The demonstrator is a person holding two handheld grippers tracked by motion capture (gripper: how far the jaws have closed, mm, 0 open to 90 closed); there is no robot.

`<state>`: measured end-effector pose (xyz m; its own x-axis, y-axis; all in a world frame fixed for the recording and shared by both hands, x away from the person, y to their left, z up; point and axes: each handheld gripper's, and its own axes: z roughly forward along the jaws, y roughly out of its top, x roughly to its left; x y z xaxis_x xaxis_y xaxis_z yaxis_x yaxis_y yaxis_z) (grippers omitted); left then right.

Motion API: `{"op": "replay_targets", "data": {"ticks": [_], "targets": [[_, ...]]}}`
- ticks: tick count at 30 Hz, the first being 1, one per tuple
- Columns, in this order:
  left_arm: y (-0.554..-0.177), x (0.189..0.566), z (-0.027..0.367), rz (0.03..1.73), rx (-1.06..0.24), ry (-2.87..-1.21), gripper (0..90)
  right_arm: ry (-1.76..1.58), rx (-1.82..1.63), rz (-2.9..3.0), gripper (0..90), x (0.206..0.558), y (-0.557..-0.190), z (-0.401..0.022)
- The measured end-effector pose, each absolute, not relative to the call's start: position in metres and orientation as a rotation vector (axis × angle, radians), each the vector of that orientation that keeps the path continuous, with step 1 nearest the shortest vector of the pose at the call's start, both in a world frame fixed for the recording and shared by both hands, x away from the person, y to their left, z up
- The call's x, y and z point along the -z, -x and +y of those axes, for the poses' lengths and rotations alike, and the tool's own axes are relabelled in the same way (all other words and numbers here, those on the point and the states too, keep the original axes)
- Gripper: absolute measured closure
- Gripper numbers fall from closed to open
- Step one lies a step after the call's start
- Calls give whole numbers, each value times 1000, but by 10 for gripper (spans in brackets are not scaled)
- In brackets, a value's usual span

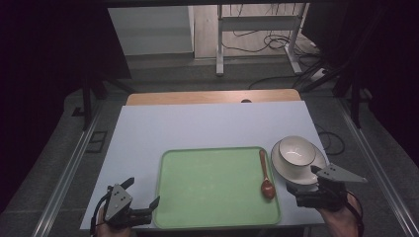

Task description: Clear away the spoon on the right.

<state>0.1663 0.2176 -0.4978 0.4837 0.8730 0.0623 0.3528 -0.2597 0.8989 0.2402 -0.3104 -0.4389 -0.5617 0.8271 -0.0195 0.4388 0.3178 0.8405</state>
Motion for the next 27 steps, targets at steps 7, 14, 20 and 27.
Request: {"op": "replay_targets", "data": {"ticks": [7,14,20,27], "targets": [[-166,498,218,1030,-726,-1828,17,-1120,-1152,2124,0,442,-235,-316],[-166,498,217,1026,-728,-1830,17,-1160,-1181,2107,0,452,-228,-325],[-165,498,217,1021,-735,-1828,17,-1182,-1173,2085,0,465,-225,-331],[-166,497,217,1023,-739,-1825,17,-1199,-1131,2120,0,475,-228,-329]]}}
